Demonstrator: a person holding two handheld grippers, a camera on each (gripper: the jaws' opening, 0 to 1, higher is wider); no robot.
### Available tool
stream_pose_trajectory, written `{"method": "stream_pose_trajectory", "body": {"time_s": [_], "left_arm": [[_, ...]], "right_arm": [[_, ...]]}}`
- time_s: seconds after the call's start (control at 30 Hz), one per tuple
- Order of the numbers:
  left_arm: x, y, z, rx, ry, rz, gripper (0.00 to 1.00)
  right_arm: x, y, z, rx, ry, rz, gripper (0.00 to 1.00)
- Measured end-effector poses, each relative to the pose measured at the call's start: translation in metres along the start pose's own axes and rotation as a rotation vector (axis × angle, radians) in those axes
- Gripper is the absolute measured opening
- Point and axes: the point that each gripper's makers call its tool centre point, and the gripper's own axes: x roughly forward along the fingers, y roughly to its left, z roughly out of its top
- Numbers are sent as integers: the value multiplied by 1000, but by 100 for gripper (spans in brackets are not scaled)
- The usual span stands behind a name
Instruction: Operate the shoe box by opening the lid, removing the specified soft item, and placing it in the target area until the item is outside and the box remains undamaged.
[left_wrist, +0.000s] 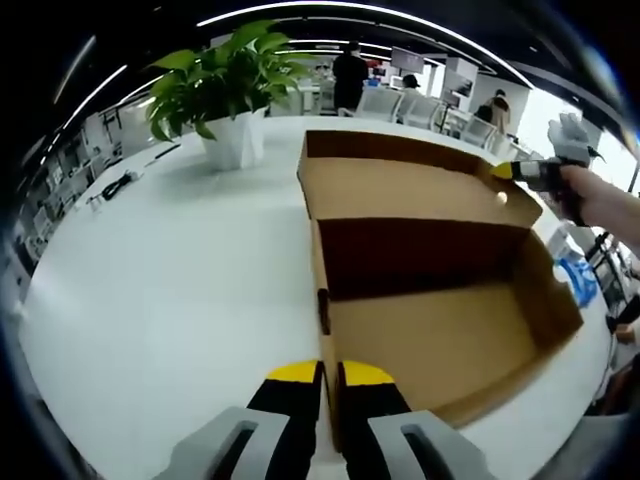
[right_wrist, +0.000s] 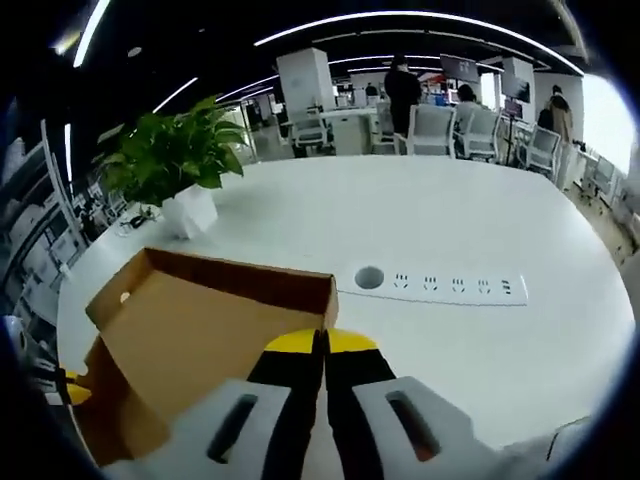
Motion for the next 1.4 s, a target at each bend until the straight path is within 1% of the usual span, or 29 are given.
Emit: {"method": "stream_pose_trajectory", "body": {"time_s": [0.03,0.1,0.23,0.37,0.4,0.47,0.57,0.67,0.7,0.77,0.83,0.87,0.97,1.1,1.13,1.23,1.4], "left_arm": [[0,0,0,-2,0,2,6],[0,1,0,-5,0,7,5],[0,3,0,-13,1,16,5],[0,3,0,-11,1,24,5],[0,2,-1,-12,1,26,5],[0,2,-1,-13,2,28,5],[-1,2,-2,-15,3,34,5],[-2,3,-2,-18,5,41,4],[-2,4,-2,-19,6,46,4],[-3,5,-2,-21,6,55,4],[-3,6,-2,-27,6,61,4],[-3,7,-2,-28,7,64,4],[-3,9,-2,-23,7,71,4],[-3,10,-1,-26,6,80,4],[-3,10,-1,-25,5,83,4],[-3,11,-1,-31,5,84,4],[-2,11,-1,-34,5,85,4]], "right_arm": [[-4,1,5,20,-37,1,0],[-13,5,10,30,-79,0,0],[-26,9,16,29,-138,3,0],[-33,13,21,16,-187,11,0],[-41,17,21,8,-200,14,0],[-48,20,22,2,-227,21,0],[-57,23,22,23,-255,28,0],[-65,27,22,24,-299,41,0],[-73,31,20,19,-317,51,0],[-78,33,23,17,-353,67,0],[-90,39,20,18,-387,84,0],[-88,39,21,21,-393,86,0],[-96,40,20,37,-420,100,0],[-113,41,15,49,-453,111,0],[-118,41,13,39,-463,109,0],[-121,44,13,35,-477,124,0],[-129,46,13,1,-497,134,0]]}}
